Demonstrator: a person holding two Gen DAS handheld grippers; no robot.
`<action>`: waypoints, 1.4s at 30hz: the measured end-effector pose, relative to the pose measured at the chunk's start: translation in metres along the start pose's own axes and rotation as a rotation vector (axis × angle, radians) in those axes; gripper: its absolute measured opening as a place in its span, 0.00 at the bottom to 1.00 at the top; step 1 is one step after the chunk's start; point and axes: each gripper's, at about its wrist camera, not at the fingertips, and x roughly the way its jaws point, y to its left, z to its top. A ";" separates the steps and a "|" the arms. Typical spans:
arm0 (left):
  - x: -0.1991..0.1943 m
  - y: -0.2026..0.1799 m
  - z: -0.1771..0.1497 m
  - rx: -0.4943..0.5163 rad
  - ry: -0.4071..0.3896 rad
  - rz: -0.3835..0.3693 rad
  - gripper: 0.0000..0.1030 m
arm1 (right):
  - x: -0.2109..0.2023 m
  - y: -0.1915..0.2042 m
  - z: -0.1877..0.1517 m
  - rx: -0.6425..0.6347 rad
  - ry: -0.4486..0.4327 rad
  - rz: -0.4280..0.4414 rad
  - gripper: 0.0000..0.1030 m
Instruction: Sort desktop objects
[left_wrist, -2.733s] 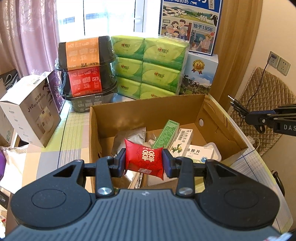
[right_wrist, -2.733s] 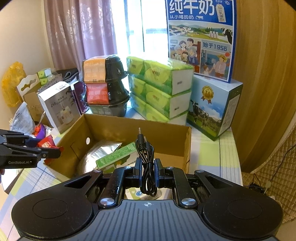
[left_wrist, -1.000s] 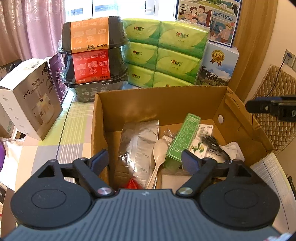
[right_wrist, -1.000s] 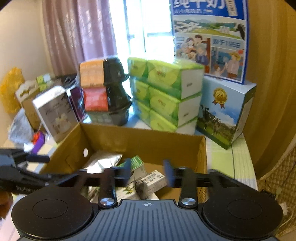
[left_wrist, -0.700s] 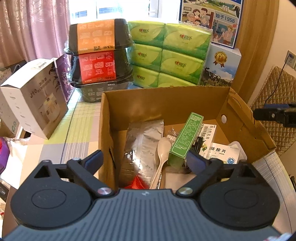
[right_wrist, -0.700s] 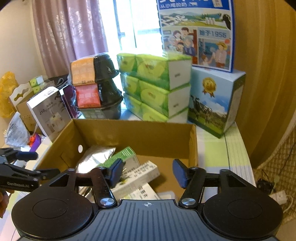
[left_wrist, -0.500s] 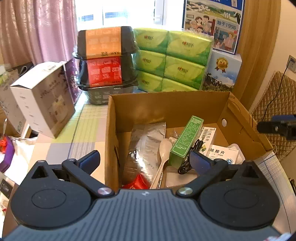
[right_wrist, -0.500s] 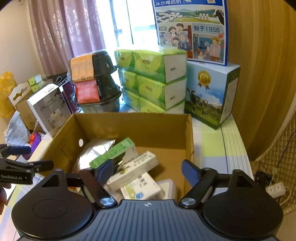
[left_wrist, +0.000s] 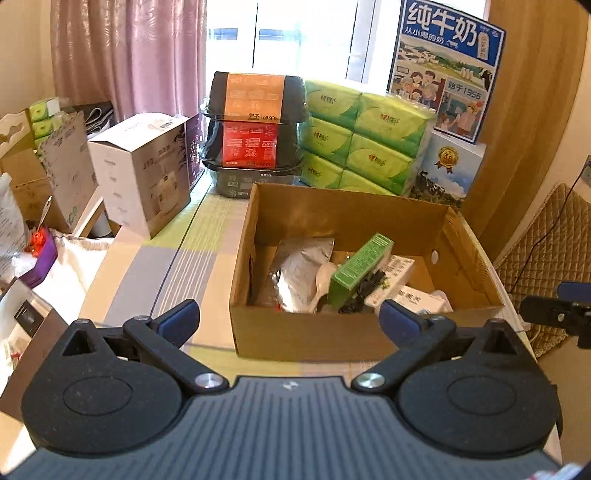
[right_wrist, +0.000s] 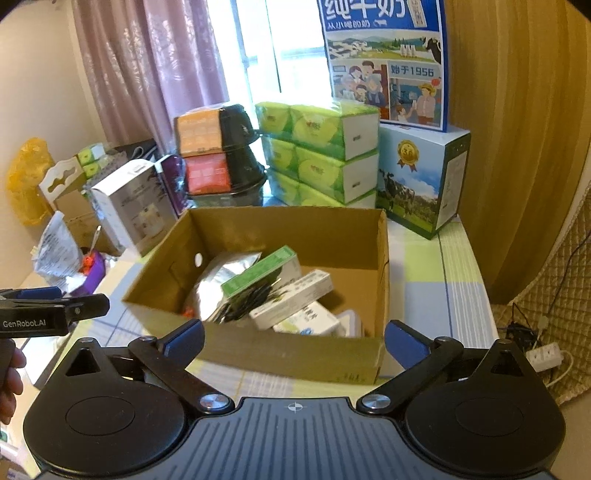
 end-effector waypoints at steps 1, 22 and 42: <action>-0.007 -0.002 -0.003 0.002 0.003 0.000 0.99 | -0.005 0.003 -0.003 -0.003 0.001 0.001 0.98; -0.121 -0.020 -0.077 -0.098 -0.015 0.018 0.99 | -0.104 0.027 -0.088 0.046 0.002 -0.055 0.98; -0.142 -0.052 -0.114 -0.032 -0.008 0.035 0.99 | -0.143 0.027 -0.118 0.113 -0.020 -0.043 0.98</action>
